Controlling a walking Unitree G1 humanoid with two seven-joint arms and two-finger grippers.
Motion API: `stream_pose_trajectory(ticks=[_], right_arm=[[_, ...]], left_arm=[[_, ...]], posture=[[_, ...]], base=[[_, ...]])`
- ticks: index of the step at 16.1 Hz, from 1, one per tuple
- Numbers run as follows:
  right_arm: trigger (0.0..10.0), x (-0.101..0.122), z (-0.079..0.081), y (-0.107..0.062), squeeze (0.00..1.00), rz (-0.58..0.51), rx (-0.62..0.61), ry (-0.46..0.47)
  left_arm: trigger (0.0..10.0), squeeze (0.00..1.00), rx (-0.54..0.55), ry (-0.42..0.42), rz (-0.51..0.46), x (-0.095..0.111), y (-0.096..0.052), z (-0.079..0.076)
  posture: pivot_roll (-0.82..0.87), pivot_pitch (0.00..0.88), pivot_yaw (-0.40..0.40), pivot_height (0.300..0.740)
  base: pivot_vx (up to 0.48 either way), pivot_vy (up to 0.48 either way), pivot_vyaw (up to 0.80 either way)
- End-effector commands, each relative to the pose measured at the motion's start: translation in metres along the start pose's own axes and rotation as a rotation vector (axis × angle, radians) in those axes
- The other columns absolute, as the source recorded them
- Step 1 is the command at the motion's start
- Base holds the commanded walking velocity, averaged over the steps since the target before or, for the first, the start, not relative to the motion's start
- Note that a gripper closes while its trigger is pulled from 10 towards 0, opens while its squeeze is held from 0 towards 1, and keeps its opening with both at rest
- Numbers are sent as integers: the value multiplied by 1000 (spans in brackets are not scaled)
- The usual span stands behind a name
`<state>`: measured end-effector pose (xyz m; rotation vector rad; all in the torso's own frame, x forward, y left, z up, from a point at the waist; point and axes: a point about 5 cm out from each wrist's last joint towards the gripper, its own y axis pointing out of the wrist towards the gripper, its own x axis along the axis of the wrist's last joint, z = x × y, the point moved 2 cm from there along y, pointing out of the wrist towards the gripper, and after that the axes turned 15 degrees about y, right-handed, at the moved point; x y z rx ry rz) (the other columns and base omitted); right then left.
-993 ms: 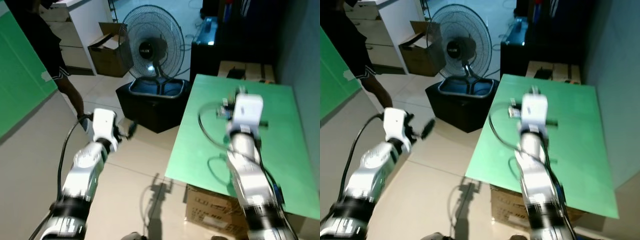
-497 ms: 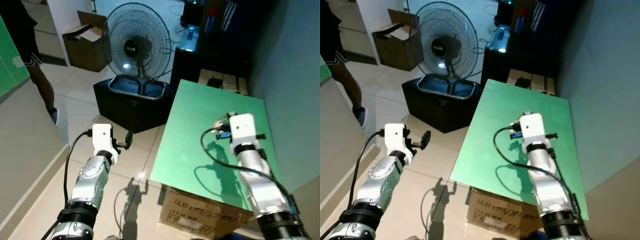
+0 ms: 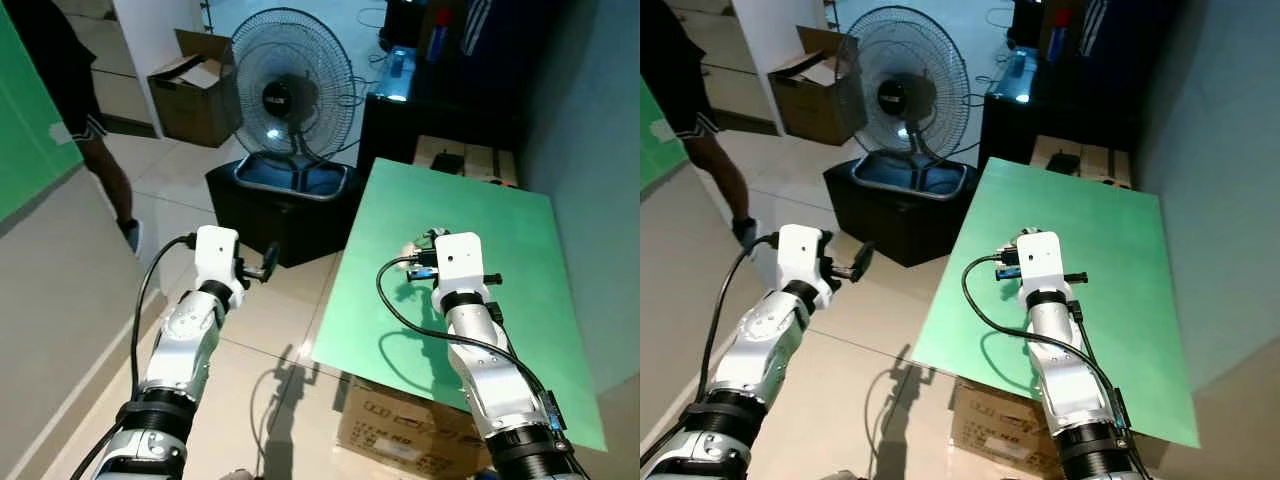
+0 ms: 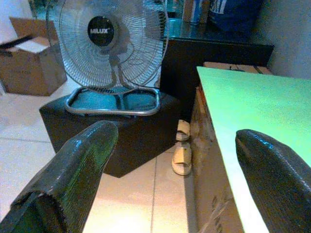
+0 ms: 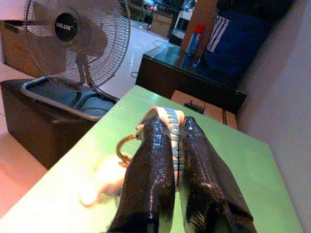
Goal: Hang keys on a hook
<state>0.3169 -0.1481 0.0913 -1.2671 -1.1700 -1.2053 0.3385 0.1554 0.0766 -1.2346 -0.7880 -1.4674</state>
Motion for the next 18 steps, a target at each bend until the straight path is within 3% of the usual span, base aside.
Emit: stream_pose_trajectory(ticks=[1,7,18], right_arm=[[10000,0,3,0,0,-2,16,15],[10000,-14,18,-9,0,42,107,47],[10000,-7,38,-4,0,21,204,38]], left_arm=[[10000,0,-5,46,-16,8,3,6],[10000,0,-61,51,-6,6,5,2],[10000,0,-85,87,-9,9,11,-6]], posture=[[-104,0,39,740],[-106,0,62,740],[-100,0,64,740]], base=[[0,480,0],[0,479,0],[25,461,0]])
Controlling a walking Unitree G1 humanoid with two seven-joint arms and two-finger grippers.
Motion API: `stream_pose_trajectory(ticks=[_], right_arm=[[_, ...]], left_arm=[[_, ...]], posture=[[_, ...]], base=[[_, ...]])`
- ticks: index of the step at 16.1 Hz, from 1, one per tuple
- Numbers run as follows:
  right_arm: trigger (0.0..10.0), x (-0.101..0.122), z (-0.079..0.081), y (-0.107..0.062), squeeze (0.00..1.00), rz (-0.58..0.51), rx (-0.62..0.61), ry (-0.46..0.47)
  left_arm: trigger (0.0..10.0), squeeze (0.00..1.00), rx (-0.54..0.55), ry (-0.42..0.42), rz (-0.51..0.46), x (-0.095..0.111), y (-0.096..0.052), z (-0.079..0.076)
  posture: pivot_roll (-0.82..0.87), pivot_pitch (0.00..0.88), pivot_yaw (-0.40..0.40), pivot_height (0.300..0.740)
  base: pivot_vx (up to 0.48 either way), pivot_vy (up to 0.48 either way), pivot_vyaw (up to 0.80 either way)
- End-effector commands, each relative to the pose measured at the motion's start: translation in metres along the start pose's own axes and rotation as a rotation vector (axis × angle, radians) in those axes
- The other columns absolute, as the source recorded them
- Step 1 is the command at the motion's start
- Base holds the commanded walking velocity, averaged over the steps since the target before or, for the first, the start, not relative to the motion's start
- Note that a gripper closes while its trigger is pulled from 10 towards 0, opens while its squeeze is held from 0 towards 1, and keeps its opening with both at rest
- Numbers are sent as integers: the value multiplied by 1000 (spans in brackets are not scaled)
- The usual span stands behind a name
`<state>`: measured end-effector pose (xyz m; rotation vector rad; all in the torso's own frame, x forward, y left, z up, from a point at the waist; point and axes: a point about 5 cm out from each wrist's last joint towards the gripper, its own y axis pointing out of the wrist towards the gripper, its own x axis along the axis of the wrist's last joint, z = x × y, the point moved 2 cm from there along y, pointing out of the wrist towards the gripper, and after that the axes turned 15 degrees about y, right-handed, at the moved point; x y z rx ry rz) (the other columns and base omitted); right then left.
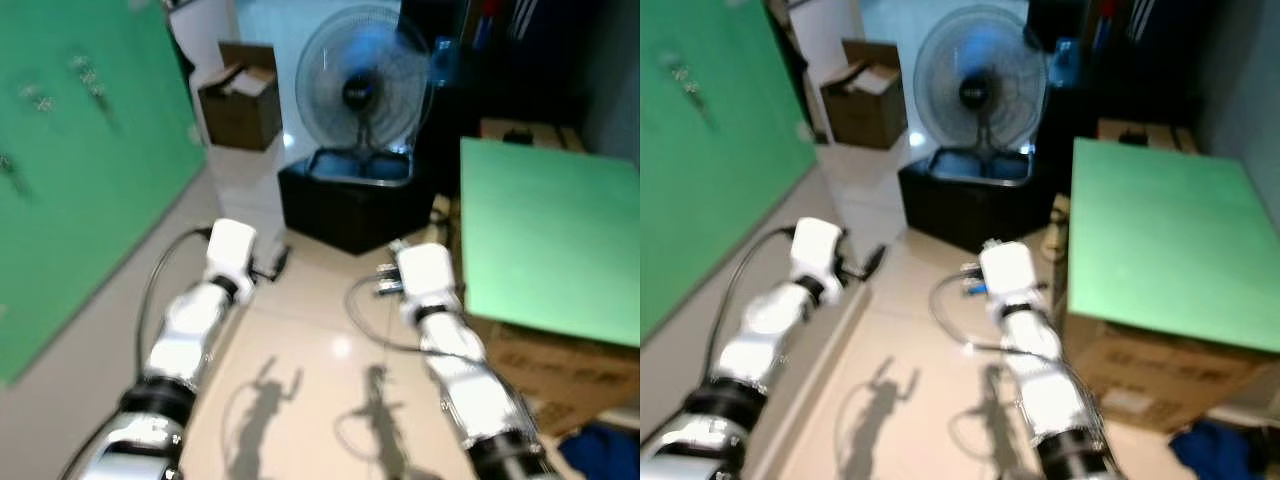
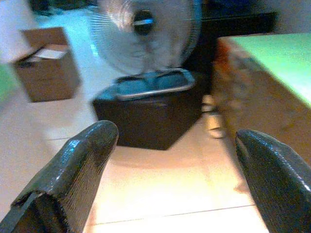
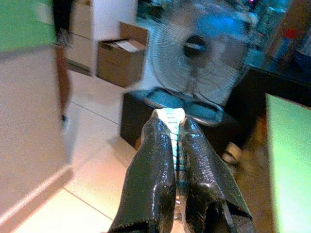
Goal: Hang keys on a hook
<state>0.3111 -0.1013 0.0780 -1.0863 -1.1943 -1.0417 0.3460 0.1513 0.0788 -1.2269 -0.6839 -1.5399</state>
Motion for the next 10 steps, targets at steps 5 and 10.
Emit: stream_pose_trajectory(ticks=[5,10], right_arm=[[10000,11,-5,6,0,-34,19,1],[10000,15,-4,12,0,-43,31,2]], left_arm=[[10000,0,14,52,0,3,3,-7],[10000,0,28,83,-3,4,2,-12]], posture=[[-78,0,51,740],[-55,0,39,740]], base=[[0,0,435],[0,0,489]])
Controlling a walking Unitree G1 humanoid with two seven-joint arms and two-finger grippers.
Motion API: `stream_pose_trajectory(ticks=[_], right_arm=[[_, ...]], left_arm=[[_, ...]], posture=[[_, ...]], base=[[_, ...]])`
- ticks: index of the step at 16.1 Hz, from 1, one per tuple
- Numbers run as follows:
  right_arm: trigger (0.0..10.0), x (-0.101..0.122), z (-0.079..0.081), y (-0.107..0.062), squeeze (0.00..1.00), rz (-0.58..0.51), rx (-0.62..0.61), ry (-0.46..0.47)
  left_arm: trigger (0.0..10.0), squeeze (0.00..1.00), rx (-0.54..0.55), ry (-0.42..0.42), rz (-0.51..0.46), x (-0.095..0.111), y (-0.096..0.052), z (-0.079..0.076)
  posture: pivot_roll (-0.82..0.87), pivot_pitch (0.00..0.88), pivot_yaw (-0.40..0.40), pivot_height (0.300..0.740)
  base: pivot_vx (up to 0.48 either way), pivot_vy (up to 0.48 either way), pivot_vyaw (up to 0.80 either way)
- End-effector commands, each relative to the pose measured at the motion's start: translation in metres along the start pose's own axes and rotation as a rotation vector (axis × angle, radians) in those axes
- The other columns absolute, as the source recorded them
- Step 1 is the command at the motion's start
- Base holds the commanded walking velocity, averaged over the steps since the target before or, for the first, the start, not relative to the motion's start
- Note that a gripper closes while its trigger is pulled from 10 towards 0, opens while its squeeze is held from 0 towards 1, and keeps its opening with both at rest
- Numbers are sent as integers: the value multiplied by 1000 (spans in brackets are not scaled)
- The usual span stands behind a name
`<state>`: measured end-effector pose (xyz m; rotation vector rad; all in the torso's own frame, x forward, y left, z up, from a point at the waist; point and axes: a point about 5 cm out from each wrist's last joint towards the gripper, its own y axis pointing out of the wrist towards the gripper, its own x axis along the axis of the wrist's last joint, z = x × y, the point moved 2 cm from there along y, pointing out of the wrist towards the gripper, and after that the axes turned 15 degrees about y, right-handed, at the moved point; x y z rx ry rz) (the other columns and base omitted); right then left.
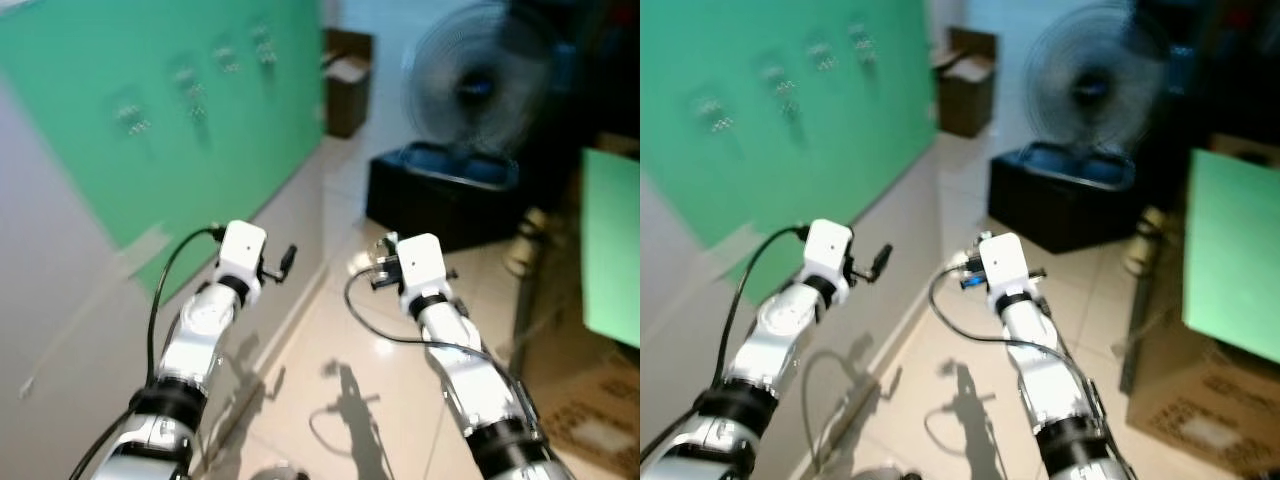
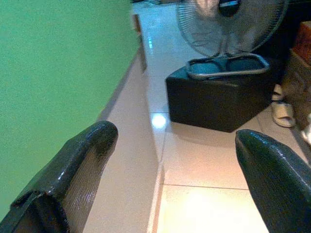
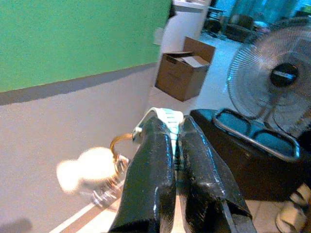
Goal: Hang keys on a hook
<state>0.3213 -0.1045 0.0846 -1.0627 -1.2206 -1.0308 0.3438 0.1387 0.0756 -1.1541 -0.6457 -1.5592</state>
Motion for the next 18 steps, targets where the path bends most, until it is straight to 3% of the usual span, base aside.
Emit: stream_pose_trajectory(ticks=[1,6,10,18], right_arm=[[10000,9,2,5,0,-35,18,1],[10000,7,13,15,0,-16,75,9],[10000,2,25,19,0,5,130,17],[10000,-2,32,21,0,19,181,-8]], left_arm=[[10000,0,23,21,-14,2,-2,2],[10000,0,155,15,24,-8,-16,15],[10000,0,256,-14,62,-12,-25,26],[10000,0,281,-71,104,-16,-29,17]], posture=[[-41,0,29,740],[39,0,-28,740],[97,0,-60,740],[107,0,-78,740]], base=[[0,0,488],[0,0,461],[0,-480,453],[0,-460,442]])
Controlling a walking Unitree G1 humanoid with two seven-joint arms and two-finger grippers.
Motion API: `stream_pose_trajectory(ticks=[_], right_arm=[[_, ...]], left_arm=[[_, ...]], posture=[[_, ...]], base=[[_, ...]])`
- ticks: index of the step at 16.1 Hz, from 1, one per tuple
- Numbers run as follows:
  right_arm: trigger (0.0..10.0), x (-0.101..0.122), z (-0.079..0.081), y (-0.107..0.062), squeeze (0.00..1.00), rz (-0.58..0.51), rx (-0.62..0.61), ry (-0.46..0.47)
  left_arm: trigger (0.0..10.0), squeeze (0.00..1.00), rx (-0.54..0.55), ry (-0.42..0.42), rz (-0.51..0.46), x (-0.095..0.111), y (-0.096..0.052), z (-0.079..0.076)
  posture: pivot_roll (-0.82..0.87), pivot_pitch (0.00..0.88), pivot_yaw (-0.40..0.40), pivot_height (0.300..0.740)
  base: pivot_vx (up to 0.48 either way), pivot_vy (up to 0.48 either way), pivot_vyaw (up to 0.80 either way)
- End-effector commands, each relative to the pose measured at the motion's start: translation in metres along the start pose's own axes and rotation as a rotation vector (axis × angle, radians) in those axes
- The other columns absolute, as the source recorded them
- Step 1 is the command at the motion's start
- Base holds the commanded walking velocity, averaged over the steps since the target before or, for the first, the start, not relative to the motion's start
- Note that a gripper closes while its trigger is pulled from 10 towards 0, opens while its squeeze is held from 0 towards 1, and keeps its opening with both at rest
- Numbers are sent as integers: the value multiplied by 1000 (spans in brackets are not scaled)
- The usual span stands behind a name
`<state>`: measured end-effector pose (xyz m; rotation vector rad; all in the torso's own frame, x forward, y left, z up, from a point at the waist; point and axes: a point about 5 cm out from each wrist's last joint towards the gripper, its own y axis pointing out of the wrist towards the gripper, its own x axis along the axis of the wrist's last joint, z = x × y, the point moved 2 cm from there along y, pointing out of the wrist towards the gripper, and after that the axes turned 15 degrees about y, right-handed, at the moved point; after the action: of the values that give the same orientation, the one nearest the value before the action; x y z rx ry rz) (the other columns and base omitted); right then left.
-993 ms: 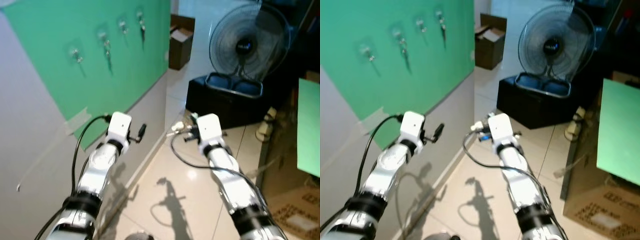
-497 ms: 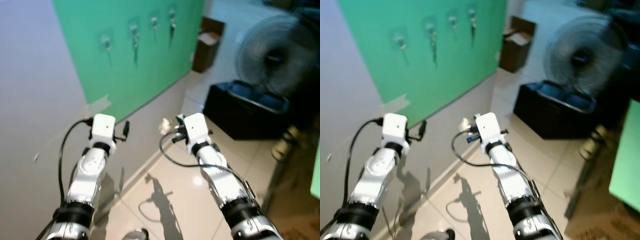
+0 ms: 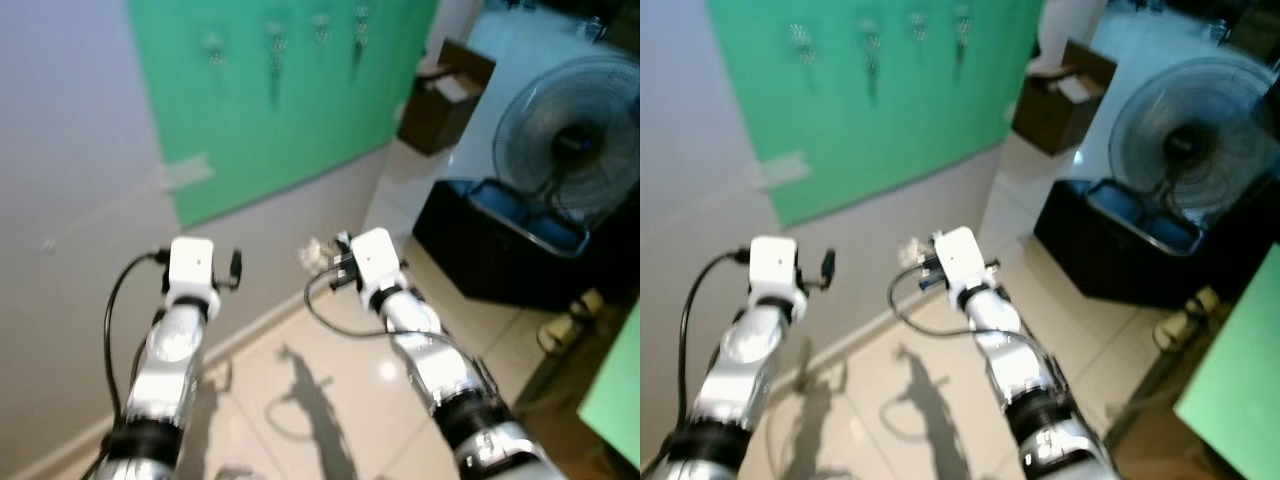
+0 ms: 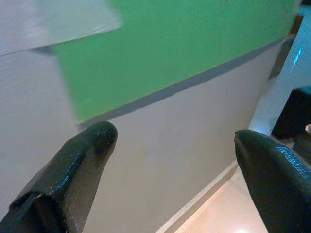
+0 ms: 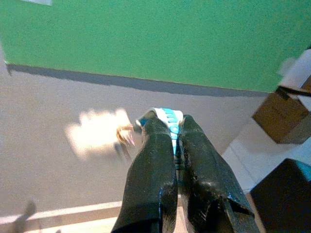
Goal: Hang keys on a hook
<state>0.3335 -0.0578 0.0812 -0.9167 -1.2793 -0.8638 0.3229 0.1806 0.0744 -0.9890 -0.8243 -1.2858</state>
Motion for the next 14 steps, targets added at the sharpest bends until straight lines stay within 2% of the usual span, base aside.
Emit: stream_pose_trajectory(ticks=[1,7,8,10,12,14], right_arm=[[10000,2,-10,-2,0,-10,-23,-11],[10000,0,-11,-4,0,-9,-25,-15],[10000,0,-11,-4,0,-8,-24,-16],[10000,-1,-11,-4,0,-2,-26,-18],[10000,-4,-14,-4,0,11,-59,-4],[10000,-6,-14,-5,0,21,-48,-10]], left_arm=[[10000,0,-36,-11,9,2,-1,-13],[10000,0,14,14,71,-6,0,-9],[10000,0,44,52,77,-6,1,-5],[10000,0,62,68,99,-9,1,-2],[10000,0,59,61,110,-11,1,-3],[10000,0,3,9,62,-4,-2,-11]], posture=[[104,0,-78,740],[93,0,-72,740],[94,0,-73,740],[93,0,-74,740],[93,0,-77,740],[92,0,-78,740]], base=[[259,-401,431],[311,-362,432],[0,0,431],[0,0,422],[0,0,206],[240,0,0]])
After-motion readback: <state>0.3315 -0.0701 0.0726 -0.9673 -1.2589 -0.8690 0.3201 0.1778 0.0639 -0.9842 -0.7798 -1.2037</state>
